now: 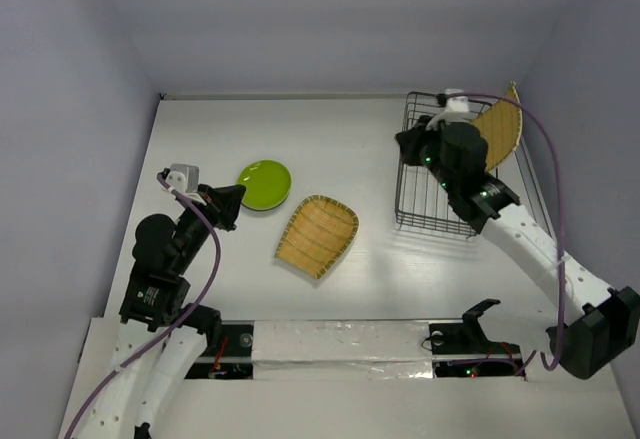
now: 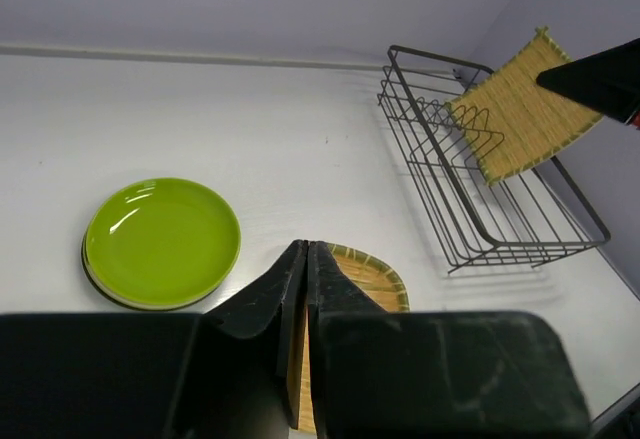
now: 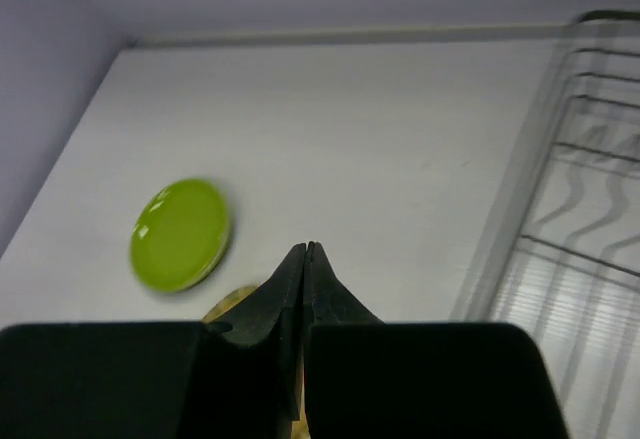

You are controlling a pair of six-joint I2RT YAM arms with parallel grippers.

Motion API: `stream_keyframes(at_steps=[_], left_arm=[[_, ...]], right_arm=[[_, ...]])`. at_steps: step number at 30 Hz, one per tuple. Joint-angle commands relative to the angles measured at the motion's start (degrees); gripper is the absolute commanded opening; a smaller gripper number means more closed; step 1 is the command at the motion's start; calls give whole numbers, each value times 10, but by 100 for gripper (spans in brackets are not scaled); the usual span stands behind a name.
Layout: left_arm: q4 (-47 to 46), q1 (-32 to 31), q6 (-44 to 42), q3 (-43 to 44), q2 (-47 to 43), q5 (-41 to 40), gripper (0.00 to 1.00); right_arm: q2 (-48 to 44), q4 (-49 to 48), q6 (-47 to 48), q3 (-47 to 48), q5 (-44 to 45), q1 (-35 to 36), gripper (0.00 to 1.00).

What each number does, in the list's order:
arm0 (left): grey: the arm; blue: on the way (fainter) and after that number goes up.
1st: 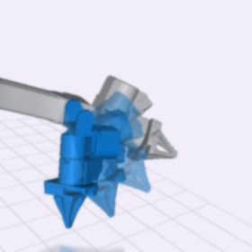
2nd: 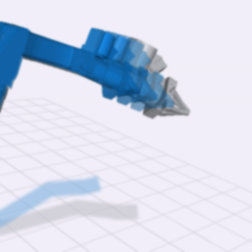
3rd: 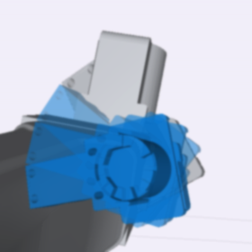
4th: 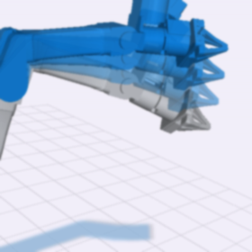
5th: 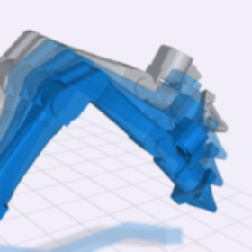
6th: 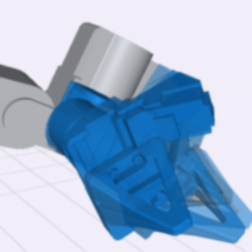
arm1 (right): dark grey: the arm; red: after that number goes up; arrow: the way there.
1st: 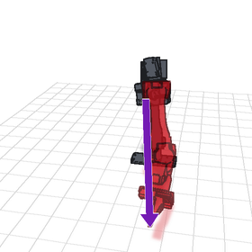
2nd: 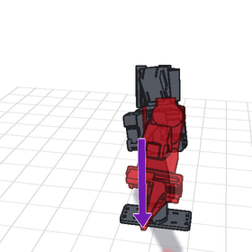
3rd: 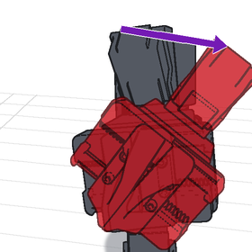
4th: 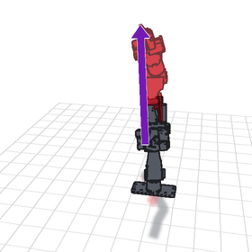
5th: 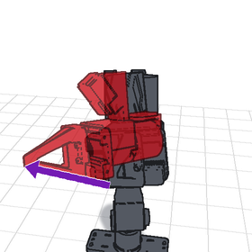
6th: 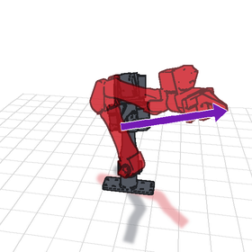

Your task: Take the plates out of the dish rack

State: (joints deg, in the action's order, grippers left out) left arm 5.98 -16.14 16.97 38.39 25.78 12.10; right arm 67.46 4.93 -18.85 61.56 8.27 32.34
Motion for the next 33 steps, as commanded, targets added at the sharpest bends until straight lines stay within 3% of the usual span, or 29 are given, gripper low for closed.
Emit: stream_keyframes(at_steps=[1,4,5,7,9,10,14,20,24,33], left_arm=[[-17,-3,-1,20,-14,-7,0],[-11,-9,-1,22,-21,-20,0],[-11,-15,-1,23,-23,-19,0],[-13,-21,-2,23,-26,-16,12],[-11,-27,-4,23,-28,-16,20],[-11,-27,-4,24,-31,-16,25],[-9,-38,-4,24,-36,-19,28],[-5,-49,-6,26,-49,-23,29],[-3,-55,-7,26,-55,-25,29],[-4,-72,-6,26,-63,-25,29]], right_arm=[[-41,19,-28,-18,127,-97,0],[-94,14,-45,-40,142,-179,3],[-104,19,-48,-43,166,-189,25],[-123,28,-48,-45,230,-209,52],[-127,25,-41,-50,274,-222,77],[-126,19,-31,-57,293,-233,79],[-83,10,-46,-62,251,-316,81],[-50,-4,-44,-64,297,-335,79],[-10,-41,-37,-67,235,-366,72],[110,-43,-6,-4,221,-392,61]])
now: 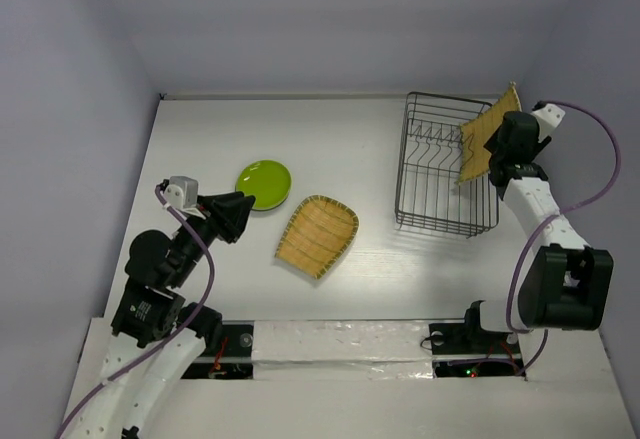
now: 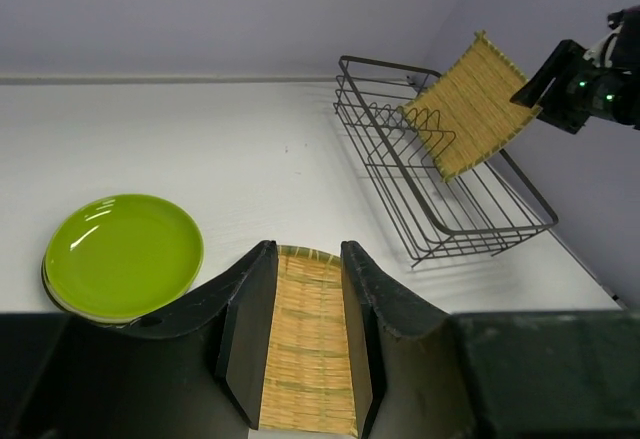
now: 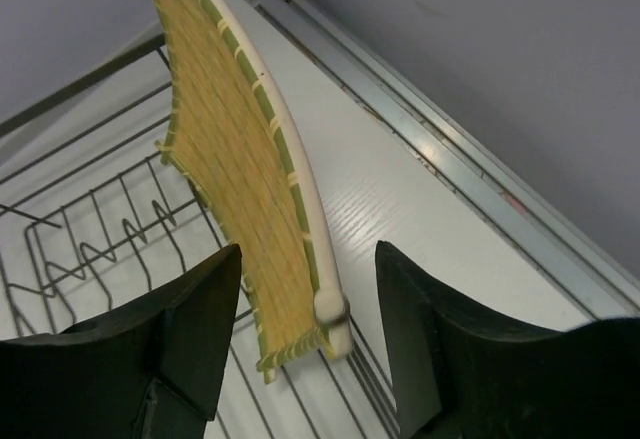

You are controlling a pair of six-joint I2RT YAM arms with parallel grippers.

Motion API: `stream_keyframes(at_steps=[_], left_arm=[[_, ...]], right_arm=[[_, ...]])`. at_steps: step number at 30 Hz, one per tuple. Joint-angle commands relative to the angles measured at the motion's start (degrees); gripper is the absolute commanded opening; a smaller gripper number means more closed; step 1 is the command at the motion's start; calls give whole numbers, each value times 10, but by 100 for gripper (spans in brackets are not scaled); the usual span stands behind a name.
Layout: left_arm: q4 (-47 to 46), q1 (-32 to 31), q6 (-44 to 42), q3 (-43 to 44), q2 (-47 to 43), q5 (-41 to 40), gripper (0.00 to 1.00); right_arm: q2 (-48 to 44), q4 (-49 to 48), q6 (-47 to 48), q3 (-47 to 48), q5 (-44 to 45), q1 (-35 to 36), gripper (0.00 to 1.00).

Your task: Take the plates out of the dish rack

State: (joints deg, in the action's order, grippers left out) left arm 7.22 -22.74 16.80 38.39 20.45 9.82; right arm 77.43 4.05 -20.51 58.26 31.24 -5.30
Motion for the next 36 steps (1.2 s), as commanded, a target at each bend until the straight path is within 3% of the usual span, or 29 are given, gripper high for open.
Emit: stream_keyframes(at_steps=[1,16,24,29,36], left_arm=[[-17,-6,-4,26,-12,-3,29],[-18,-35,-7,27,-23,-10,29],[-18,-41,-8,27,-22,-12,30],[-19,-41,-7,27,-23,-14,30],[-19,-41,-8,27,-17,-14,30]], right_arm=[[12,-56,17,20,-14,-16,59],[-4,-70,114,33,30,-16,2],[4,-99,191,44,45,39,0],[26,-160,326,47,164,119,0],[-11,-238,340,4,246,138,0]])
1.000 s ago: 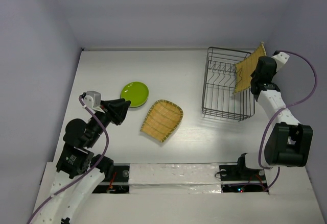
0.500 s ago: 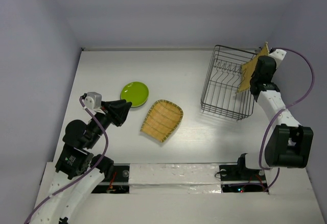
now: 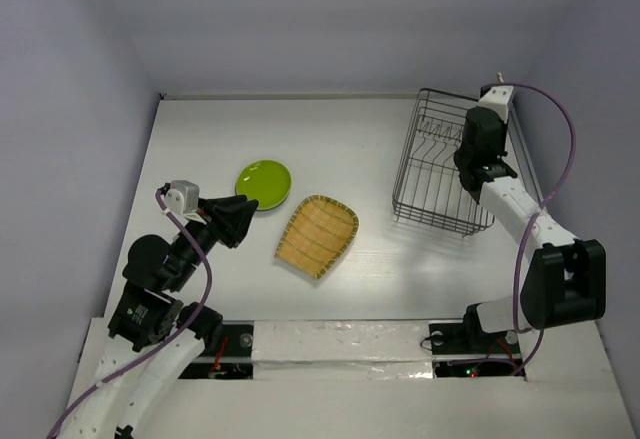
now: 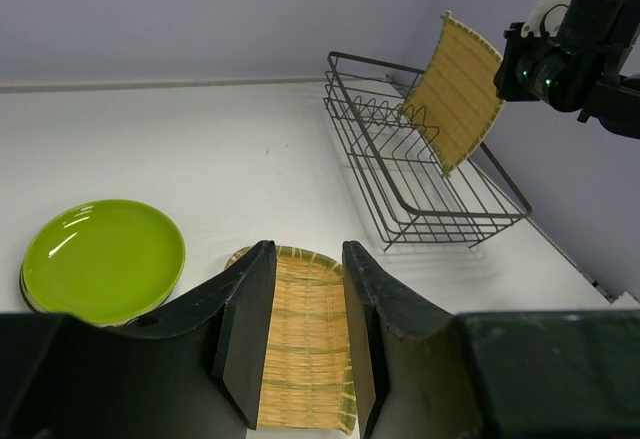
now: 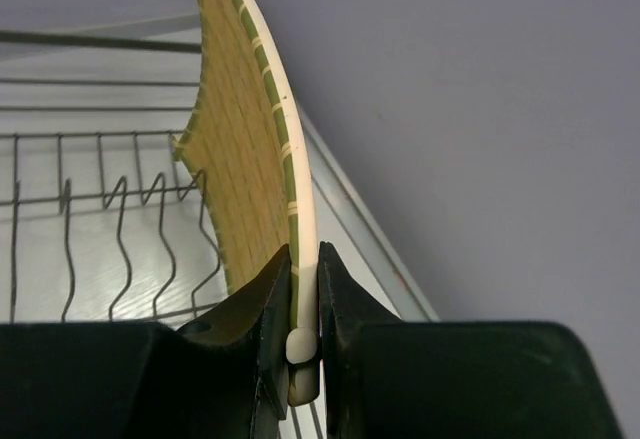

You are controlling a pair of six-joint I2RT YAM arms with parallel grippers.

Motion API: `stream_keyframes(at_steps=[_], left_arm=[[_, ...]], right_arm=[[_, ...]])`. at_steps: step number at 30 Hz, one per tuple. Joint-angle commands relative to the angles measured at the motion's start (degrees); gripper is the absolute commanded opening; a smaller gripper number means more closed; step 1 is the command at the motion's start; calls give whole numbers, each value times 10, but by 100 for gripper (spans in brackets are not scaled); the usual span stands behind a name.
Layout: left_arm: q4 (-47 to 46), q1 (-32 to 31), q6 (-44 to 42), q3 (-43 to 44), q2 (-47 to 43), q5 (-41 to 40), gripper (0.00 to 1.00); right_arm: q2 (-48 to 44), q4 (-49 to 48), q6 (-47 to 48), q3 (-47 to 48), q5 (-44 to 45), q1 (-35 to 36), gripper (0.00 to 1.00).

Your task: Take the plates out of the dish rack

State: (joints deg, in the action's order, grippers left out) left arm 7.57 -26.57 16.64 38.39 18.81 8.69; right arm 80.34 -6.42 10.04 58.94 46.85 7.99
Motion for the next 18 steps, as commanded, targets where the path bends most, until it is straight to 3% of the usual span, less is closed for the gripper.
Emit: stream_keyframes(at_steps=[1,10,13,18], left_arm=[[-21,-2,-6,26,0,-3,30],[-19,-2,-6,25,4,-4,30],[-17,-2,-6,25,8,-5,30],[-17,-2,-6,25,11,-8,30]], right_arm=[[-48,-161,48,-8,116,11,0],[-67,-242,60,-31,170,11,0],[-89,-193,19,4,160,11,0],[-153,6,-136,97,28,11,0]])
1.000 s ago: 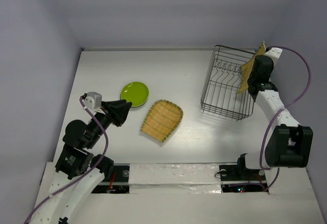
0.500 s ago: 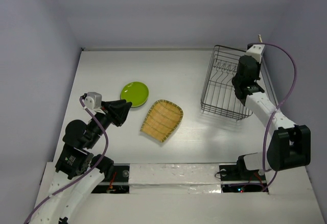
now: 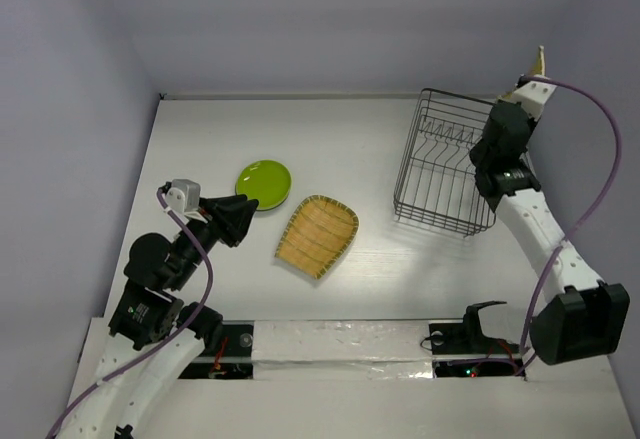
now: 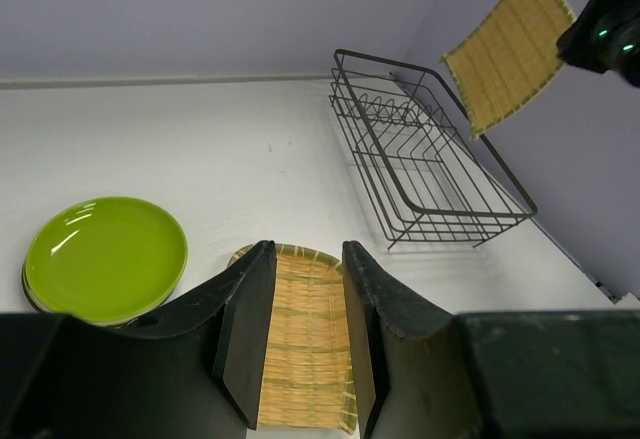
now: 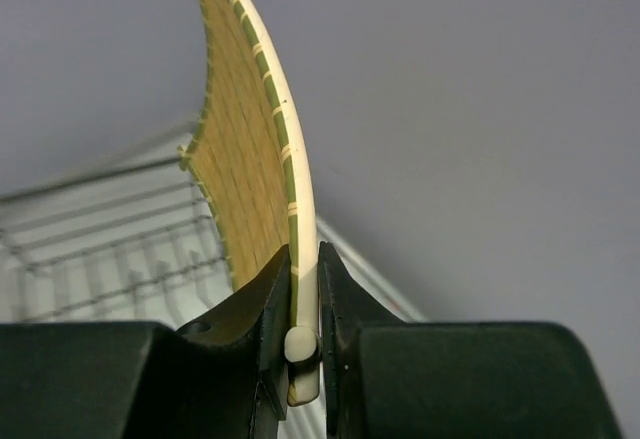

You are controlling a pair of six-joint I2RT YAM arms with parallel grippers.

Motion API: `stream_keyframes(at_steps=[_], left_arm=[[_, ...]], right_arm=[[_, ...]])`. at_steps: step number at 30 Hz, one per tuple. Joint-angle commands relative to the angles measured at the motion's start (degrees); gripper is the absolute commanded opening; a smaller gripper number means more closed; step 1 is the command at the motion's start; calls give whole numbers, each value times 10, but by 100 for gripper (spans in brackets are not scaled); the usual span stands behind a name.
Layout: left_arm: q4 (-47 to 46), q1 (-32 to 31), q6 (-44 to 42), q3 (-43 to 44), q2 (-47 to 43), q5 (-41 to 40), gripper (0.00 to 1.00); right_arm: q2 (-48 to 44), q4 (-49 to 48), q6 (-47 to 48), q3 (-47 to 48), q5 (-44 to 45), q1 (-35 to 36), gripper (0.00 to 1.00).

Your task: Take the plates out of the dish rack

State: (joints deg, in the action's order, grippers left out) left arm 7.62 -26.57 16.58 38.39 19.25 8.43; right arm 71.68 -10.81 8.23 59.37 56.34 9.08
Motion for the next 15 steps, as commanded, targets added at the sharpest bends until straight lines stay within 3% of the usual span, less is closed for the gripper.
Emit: stream_keyframes(at_steps=[1,5,12,15], left_arm=[[-16,-2,-7,26,7,-7,30],[-16,-2,-6,25,11,-10,30],[-16,3,-8,26,17,-21,30],[-14,3,-8,27,17,-31,30]], right_arm=[[-79,64,-159,94,-104,0,0],[-146,80,-224,68,-211,22,0],[-202,76,-350,-14,-505,78,0],[-204,69,-375,-50,-541,147,0]])
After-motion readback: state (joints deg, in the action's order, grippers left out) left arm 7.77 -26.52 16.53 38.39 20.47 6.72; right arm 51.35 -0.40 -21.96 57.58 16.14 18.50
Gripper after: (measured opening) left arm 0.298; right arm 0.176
